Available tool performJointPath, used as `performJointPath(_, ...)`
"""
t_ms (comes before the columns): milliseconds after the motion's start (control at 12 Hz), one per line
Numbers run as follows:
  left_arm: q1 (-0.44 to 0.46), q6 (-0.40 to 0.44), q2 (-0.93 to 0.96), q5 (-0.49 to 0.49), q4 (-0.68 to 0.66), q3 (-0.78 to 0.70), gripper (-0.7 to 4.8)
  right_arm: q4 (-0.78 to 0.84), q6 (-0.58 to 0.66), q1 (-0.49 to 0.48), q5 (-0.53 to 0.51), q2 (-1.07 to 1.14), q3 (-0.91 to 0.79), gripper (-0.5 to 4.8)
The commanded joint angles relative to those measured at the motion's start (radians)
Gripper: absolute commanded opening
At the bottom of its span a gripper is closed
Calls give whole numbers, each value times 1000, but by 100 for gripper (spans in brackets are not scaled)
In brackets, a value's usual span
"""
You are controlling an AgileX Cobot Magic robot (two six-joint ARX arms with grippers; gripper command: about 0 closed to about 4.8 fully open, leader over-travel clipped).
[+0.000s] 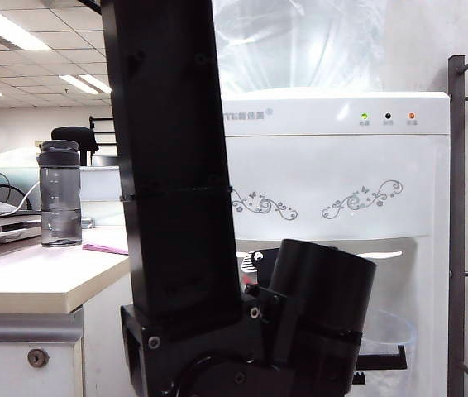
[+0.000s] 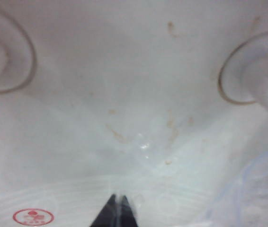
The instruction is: Pick up the plastic mug from the left desk, go to the cold water outlet of the water dispenser, press the vertical switch to get some water, then put the mug back on the desk.
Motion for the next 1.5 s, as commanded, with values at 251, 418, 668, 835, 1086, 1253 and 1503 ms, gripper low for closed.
performJointPath(251,-1,1,-8,-6,40,4,-5,26,74,-2,145,88,-114,-1)
performJointPath(418,-2,1,-8,-6,40,4,-5,84,21,-2,134,148,-190,-1)
performJointPath(668,-1,1,-8,-6,40,4,-5,143,-60,-3,97,229,-243,-1)
performJointPath(835,-1,1,-8,-6,40,4,-5,267,-62,-33,29,273,-292,-1)
performJointPath(1086,-1,1,-8,-5,40,4,-5,490,-93,-124,-192,294,-387,-1)
performJointPath(1253,-1,1,-8,-6,40,4,-5,613,-123,-211,-330,294,-445,-1)
performJointPath(1503,-1,1,-8,-5,41,4,-5,719,-132,-351,-460,297,-504,-1)
